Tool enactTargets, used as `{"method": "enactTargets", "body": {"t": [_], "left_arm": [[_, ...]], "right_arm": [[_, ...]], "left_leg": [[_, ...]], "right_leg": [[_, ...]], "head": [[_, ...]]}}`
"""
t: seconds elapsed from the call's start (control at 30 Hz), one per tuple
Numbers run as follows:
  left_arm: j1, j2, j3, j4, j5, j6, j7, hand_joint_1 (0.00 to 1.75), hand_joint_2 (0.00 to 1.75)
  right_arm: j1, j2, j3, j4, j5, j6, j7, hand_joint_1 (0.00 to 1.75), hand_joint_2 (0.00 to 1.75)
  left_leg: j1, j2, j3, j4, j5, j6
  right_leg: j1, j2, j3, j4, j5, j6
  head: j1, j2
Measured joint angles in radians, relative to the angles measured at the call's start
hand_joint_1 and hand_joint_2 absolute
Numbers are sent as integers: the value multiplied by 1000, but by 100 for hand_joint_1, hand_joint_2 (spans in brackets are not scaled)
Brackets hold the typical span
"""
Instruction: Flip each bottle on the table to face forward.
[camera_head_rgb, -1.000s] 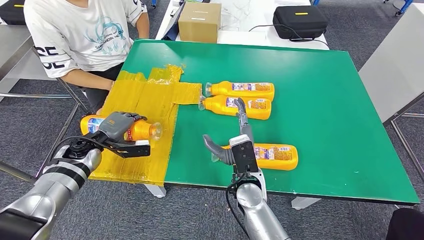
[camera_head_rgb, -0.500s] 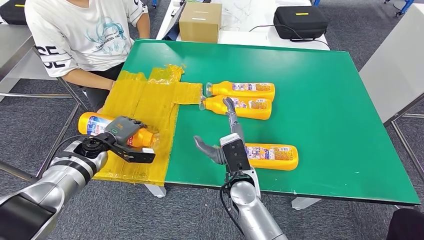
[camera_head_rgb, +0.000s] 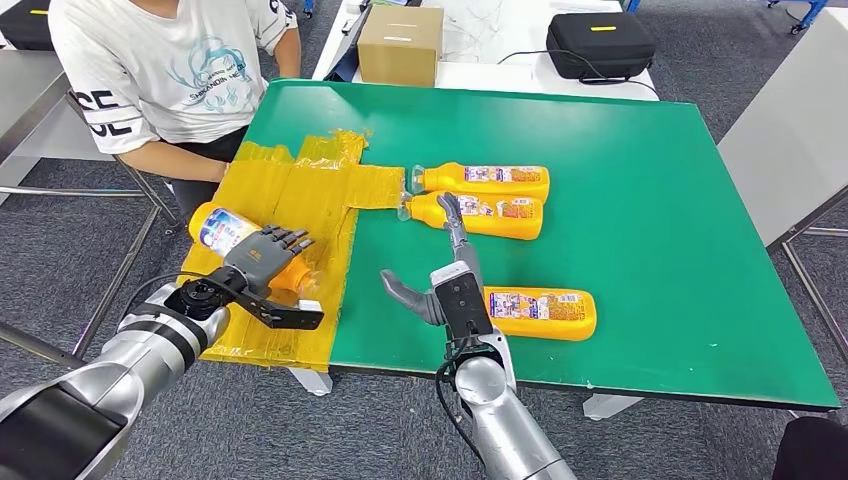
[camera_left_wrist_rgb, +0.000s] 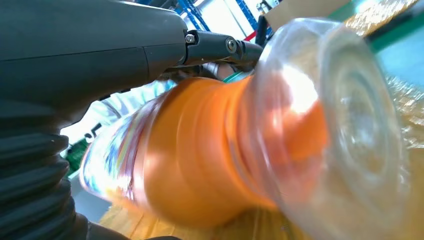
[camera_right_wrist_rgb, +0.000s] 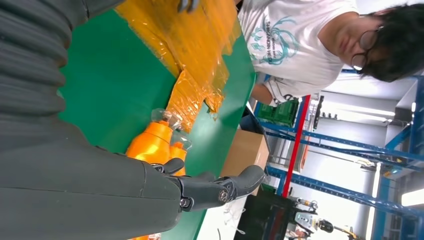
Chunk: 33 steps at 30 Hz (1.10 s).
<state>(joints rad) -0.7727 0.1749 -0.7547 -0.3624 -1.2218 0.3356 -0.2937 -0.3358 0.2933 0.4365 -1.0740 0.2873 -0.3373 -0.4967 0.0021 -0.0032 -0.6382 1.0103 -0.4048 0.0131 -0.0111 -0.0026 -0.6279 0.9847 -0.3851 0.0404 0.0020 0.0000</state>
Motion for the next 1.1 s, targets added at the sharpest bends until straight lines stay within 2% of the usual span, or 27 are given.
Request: {"method": "enactTargets", "body": {"t": [0.17, 0.37, 0.67, 0.77, 0.93, 1.03, 1.07, 1.1], "left_arm": [[26, -4, 38, 0, 90, 68, -79, 0, 175], [76, -17, 130, -7, 213, 117, -175, 0, 175], [184, -48, 336, -96, 466, 123, -374, 0, 175], [227, -61, 400, -154, 558, 87, -399, 0, 175], [335, -85, 479, -369, 895, -108, -405, 0, 175], [395, -110, 522, -473, 954, -178, -407, 0, 175], [412, -120, 535, -502, 964, -199, -407, 0, 175], [428, -131, 549, -528, 978, -229, -407, 0, 175]], "right_arm": [[-11, 0, 3, 22, 0, -6, -1, 0, 175], [-25, 0, 7, 52, 1, -17, -2, 0, 175], [-46, 0, 13, 93, 12, -28, 0, 0, 175], [-50, 0, 13, 103, 20, -37, 3, 0, 175], [-50, -14, 18, 118, 108, -111, 64, 0, 175], [-50, -34, 21, 125, 172, -147, 110, 0, 44], [-50, -41, 21, 127, 193, -154, 126, 0, 44], [-49, -48, 21, 128, 220, -160, 148, 0, 87]], "left_leg": [[0, 0, 0, 0, 0, 0], [0, 0, 0, 0, 0, 0], [0, 1, 0, 0, 0, 0], [0, 1, 0, 0, 0, 0], [0, 1, -1, 0, -1, 0], [0, 1, -1, 0, -1, 0], [0, 1, -1, 0, -1, 0], [0, 1, -1, 0, -1, 0]], "right_leg": [[0, 0, 0, 0, 0, 0], [0, 0, -1, 0, 0, 0], [0, 0, -1, 0, 0, 0], [0, 1, -1, 0, 0, 0], [0, 1, -2, -1, 0, 0], [0, 1, -2, -1, 0, 0], [0, 1, -2, -1, 0, 0], [0, 1, -2, -1, 0, 0]], "head": [[0, 0], [0, 0], [0, 0], [0, 0], [0, 0], [0, 0], [0, 0], [0, 0]]}}
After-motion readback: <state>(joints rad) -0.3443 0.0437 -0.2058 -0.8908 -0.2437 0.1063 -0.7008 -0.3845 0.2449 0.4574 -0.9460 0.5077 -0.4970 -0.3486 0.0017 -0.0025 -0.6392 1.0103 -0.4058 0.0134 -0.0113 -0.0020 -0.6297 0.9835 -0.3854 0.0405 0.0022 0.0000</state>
